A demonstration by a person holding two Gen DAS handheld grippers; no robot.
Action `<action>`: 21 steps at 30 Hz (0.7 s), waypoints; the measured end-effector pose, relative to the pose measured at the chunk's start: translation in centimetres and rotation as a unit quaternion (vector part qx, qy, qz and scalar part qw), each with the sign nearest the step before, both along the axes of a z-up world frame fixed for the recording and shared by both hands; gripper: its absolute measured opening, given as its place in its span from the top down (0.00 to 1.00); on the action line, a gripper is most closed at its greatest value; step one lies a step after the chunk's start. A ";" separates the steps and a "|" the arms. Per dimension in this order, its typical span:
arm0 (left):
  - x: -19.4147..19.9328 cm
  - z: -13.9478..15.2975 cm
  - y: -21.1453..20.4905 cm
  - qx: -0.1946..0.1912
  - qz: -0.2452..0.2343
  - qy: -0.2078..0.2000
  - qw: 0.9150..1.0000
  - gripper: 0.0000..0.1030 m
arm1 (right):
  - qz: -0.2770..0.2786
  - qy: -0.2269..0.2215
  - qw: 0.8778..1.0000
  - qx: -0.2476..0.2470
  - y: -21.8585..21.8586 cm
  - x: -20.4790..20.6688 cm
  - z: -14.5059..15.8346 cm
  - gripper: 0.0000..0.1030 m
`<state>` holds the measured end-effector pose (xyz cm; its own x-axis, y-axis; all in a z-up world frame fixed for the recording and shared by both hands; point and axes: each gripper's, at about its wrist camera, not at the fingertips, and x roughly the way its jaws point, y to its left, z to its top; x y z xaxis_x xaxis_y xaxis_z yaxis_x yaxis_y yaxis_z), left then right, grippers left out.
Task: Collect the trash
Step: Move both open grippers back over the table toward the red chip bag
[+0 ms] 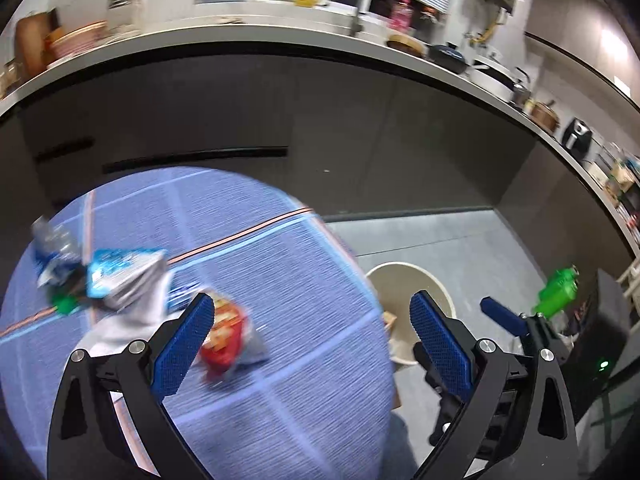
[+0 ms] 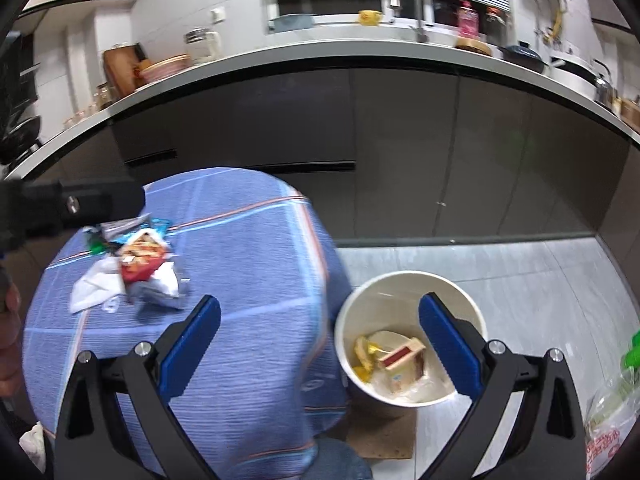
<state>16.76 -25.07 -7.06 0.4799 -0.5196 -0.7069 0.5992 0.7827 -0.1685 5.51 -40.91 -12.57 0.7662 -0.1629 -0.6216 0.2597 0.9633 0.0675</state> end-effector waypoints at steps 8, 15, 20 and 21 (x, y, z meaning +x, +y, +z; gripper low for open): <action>0.5 -0.4 6.8 0.010 0.061 0.009 0.998 0.08 | 0.053 -0.011 0.998 -0.034 5.8 1.5 1.7 0.03; 0.2 0.0 11.2 0.013 0.098 -0.013 0.995 0.08 | 0.090 -0.052 0.994 -0.029 9.1 2.2 2.4 0.03; 0.5 -0.2 12.9 0.017 0.116 -0.020 0.993 0.08 | 0.120 -0.050 0.991 -0.035 11.0 2.9 2.8 0.03; 0.6 -0.3 13.5 0.015 0.120 -0.018 0.993 0.08 | 0.124 -0.047 0.990 -0.042 11.5 3.2 2.8 0.03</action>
<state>17.33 -11.61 -7.33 0.6121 -0.3666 -0.7007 0.4008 0.9076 -0.1248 8.72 -29.37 -9.80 0.8426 -0.0101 -0.5385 0.0103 0.9999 -0.0027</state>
